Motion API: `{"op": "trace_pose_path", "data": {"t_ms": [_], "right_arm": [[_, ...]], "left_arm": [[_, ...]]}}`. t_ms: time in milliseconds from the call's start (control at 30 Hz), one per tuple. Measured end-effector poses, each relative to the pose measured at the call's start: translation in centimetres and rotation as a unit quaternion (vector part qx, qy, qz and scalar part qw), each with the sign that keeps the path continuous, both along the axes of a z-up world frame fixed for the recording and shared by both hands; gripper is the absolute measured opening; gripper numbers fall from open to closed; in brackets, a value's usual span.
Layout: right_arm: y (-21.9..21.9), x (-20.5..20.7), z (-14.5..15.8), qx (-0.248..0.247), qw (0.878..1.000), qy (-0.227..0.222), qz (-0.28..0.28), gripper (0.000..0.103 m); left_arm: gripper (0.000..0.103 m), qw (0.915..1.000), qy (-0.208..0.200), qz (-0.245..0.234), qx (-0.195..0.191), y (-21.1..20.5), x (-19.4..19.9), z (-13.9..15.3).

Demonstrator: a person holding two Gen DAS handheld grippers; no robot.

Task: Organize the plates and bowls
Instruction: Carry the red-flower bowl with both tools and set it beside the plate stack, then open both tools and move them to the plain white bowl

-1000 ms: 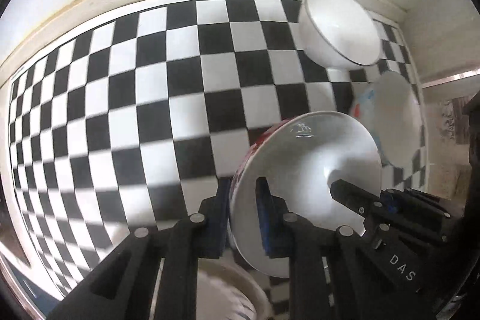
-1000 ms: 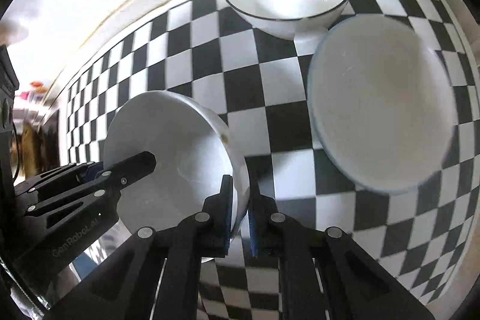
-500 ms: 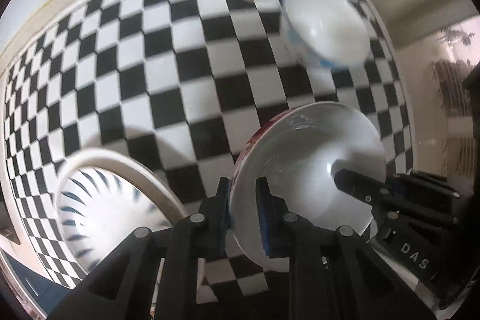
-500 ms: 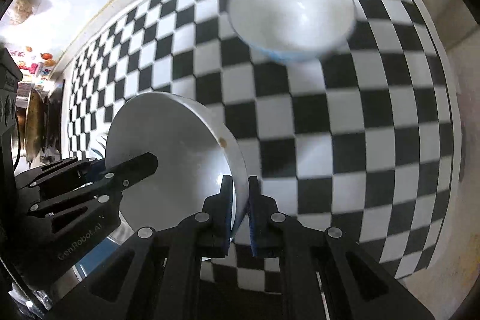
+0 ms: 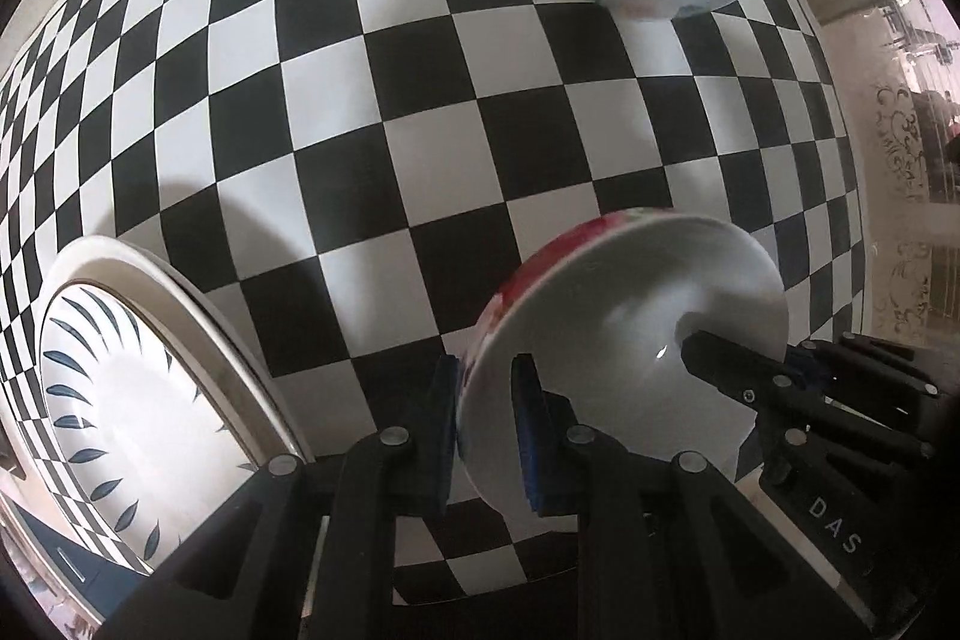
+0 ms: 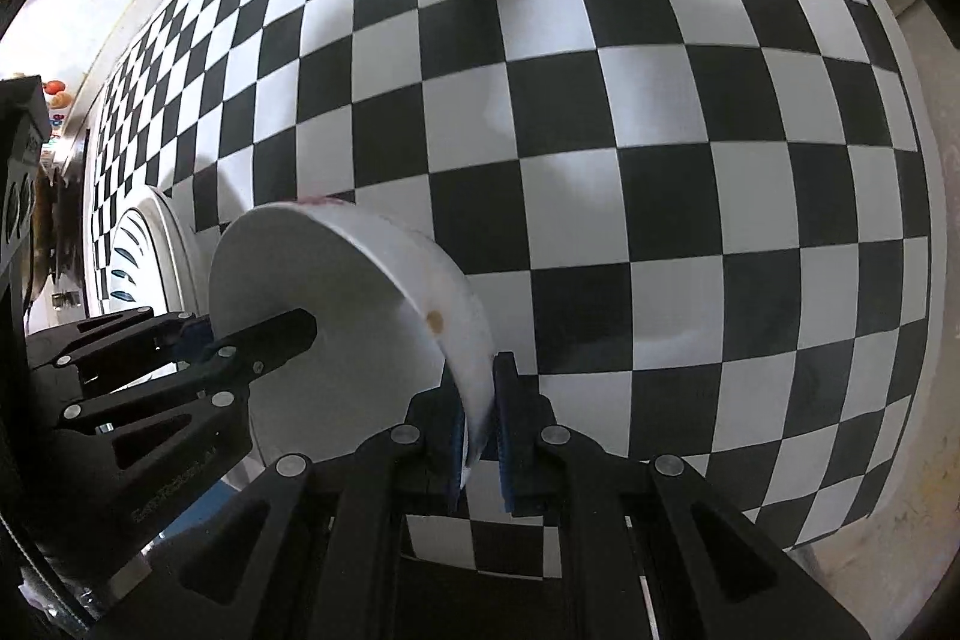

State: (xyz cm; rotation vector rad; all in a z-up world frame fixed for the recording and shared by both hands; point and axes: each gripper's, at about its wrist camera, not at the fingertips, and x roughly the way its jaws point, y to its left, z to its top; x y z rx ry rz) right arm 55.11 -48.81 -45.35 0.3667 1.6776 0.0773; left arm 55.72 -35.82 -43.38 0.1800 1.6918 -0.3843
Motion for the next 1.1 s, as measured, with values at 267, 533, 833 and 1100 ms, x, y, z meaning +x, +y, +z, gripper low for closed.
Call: {"op": "trace_pose_path", "data": {"t_ms": [267, 533, 833, 1100], "right_arm": [[1.2, 0.7, -0.9, 0.0, 1.0, 0.008, 0.001, 0.01], [-1.2, 1.3, -0.5, 0.031, 0.999, 0.016, -0.022, 0.011], [-5.9, 4.5, 7.6, 0.026, 0.997, -0.059, -0.037, 0.014], [-7.5, 13.5, 11.8, 0.002, 0.987, -0.155, -0.04, 0.078]], "left_arm": [[0.015, 1.0, 0.004, 0.003, 0.002, -1.6, 0.5, -0.9], [0.016, 0.9997, -0.005, 0.023, 0.004, -0.8, 1.2, 0.7], [0.022, 0.9949, -0.087, 0.046, -0.022, 0.4, 3.2, 9.2], [0.024, 0.9878, -0.139, 0.067, -0.021, -0.6, 12.3, 10.1]]}}
